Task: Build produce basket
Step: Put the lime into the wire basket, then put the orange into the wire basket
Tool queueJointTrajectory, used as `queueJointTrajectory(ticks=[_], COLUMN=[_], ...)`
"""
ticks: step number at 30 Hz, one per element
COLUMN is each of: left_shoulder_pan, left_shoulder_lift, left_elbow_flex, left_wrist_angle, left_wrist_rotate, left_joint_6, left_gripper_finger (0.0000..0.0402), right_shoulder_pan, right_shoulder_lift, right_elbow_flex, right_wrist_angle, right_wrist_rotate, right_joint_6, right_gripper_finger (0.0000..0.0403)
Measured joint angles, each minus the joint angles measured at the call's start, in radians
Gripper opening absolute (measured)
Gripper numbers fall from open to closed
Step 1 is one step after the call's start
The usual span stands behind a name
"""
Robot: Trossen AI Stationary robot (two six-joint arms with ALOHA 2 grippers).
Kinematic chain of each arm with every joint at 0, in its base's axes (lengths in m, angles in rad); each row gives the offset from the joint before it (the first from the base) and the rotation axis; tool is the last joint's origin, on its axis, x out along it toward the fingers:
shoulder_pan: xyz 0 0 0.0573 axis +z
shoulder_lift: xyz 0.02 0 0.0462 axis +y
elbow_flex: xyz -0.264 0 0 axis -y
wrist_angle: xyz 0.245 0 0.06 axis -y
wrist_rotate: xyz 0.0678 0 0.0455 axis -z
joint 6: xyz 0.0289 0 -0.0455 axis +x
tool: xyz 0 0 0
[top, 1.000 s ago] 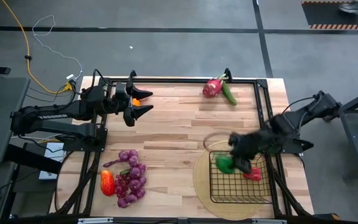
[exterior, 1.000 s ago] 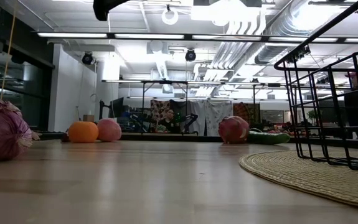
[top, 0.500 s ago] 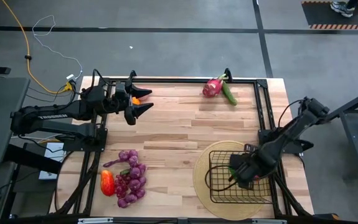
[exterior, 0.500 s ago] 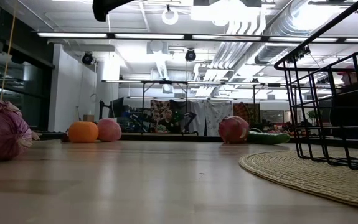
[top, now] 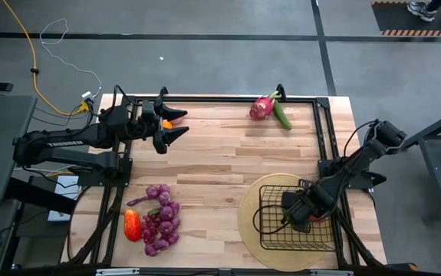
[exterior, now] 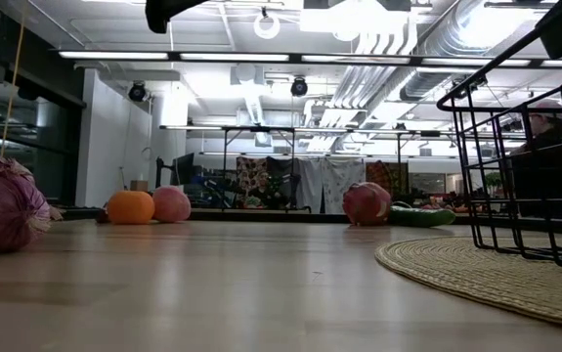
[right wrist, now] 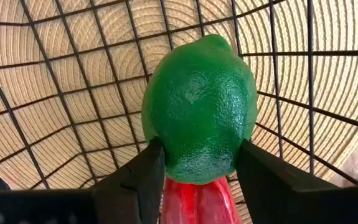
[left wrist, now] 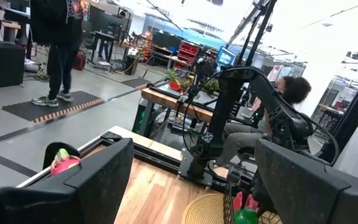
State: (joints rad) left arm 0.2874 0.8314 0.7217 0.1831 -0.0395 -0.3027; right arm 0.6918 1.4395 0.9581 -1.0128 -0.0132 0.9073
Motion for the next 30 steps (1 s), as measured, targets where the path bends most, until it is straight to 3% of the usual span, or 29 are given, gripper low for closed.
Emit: queueJointTrajectory(ticks=[5,15,21,26,28,30], left_shoulder_pan=[0.000,0.000,0.000,0.000,0.000,0.000], left_shoulder_lift=[0.000,0.000,0.000,0.000,0.000,0.000], left_elbow_flex=[0.000,0.000,0.000,0.000,0.000,0.000], left_wrist_angle=[0.000,0.000,-0.001,-0.001,-0.001,-0.001], left_wrist_rotate=[-0.002,-0.002,-0.002,-0.002,-0.002,-0.002], left_joint_6=[0.000,0.000,0.000,0.000,0.000,0.000], left_gripper_finger=[0.0323,0.0323,0.0323,0.0323,0.0323,0.0323], right_shoulder_pan=[-0.004,-0.055,-0.059,-0.090,-0.138,-0.198], right_shoulder_lift=[0.000,0.000,-0.043,-0.160,-0.213,-0.269], right_elbow_flex=[0.000,0.020,0.139,0.230,0.266,0.294], right_wrist_angle=[0.002,-0.019,-0.167,-0.154,-0.106,-0.046], right_wrist_rotate=[-0.009,-0.071,-0.076,-0.103,-0.053,0.089], right_joint_6=[-0.037,-0.119,-0.190,-0.082,-0.034,-0.017], right_gripper_finger=[0.0183,0.0270,0.0277,0.0277,0.0277,0.0277])
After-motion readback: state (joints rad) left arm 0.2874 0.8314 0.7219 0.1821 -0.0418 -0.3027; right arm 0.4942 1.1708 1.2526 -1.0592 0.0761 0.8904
